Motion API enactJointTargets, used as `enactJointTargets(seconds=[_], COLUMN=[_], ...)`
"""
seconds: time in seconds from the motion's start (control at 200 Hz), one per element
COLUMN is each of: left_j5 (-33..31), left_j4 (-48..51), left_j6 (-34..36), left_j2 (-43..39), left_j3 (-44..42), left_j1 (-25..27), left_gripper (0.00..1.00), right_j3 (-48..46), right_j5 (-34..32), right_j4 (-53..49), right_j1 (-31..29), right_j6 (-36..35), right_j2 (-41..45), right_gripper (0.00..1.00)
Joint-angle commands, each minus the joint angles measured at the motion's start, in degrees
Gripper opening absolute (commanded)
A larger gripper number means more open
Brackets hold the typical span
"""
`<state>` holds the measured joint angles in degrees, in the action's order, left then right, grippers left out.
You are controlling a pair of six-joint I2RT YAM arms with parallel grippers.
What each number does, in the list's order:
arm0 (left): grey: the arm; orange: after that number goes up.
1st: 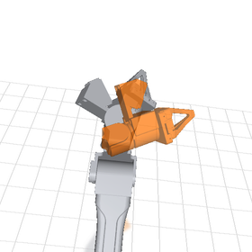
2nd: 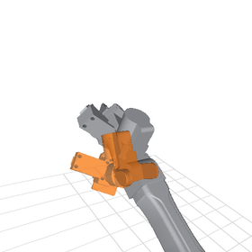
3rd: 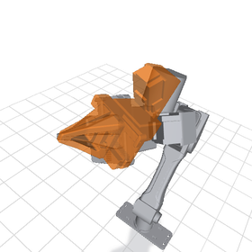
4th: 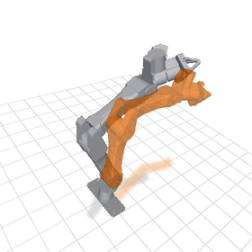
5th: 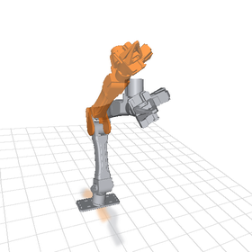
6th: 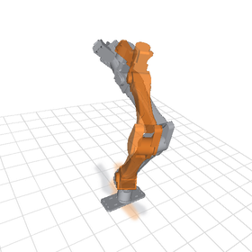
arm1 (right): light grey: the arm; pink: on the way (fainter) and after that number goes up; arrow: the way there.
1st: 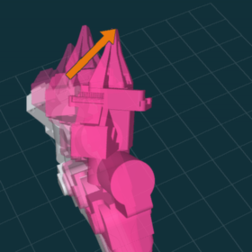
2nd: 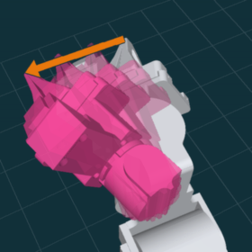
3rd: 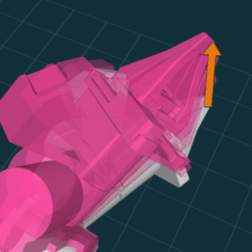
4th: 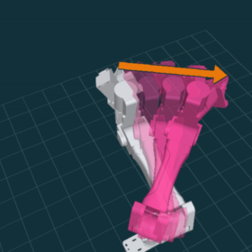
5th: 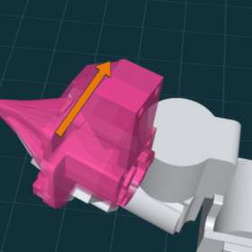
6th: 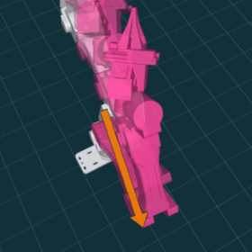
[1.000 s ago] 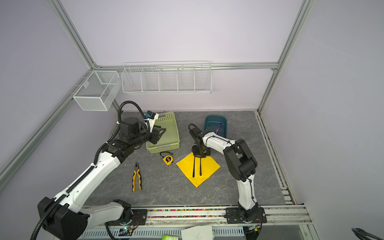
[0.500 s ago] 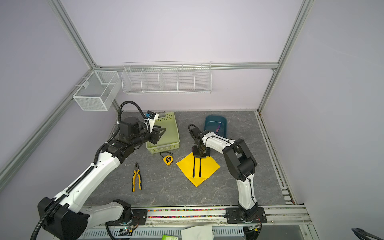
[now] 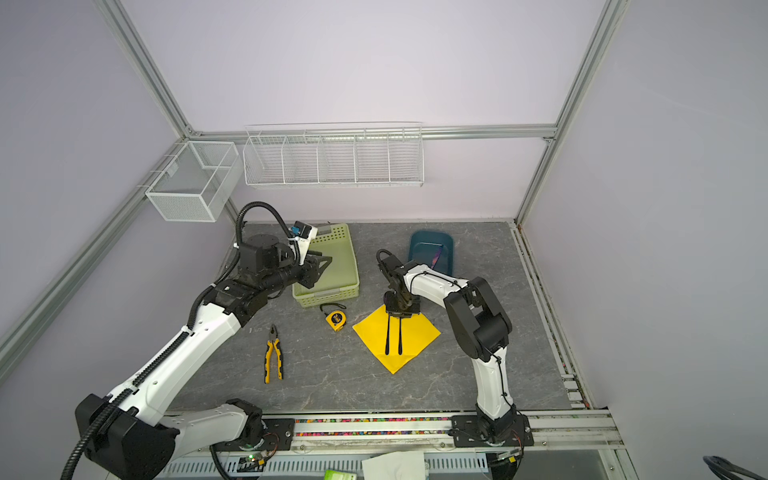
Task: Place the utensils on the paper napkin and roll it up
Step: 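Lower the fork onto the napkin next to the spoon with the right gripper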
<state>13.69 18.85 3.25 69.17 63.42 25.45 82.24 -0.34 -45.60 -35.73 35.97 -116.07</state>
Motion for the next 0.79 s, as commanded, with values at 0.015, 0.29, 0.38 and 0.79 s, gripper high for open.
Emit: enactJointTargets(seconds=[0.015, 0.29, 0.38, 0.79], left_j5=[-0.18, -0.21, -0.25, -0.44], left_j4=[0.16, 0.17, 0.15, 0.23], left_j6=[0.61, 0.61, 0.68, 0.78], left_j2=[-0.44, -0.64, -0.61, -0.91], left_j3=[-0.14, -0.14, -0.13, -0.22], left_j1=[-0.07, -0.05, -0.04, -0.04], left_gripper=[0.36, 0.36, 0.36, 0.36], right_j3=[0.22, 1.01, 1.6, 2.01], right_j5=[0.34, -0.09, -0.1, 0.0], right_j4=[-1.37, -1.75, -2.03, -2.04], right_j1=[-0.3, -0.29, -0.28, -0.31], right_j6=[0.26, 0.21, 0.09, 0.45], right_j2=[-1.35, 0.0, 0.23, -0.02], right_gripper=[0.14, 0.1, 0.09, 0.08])
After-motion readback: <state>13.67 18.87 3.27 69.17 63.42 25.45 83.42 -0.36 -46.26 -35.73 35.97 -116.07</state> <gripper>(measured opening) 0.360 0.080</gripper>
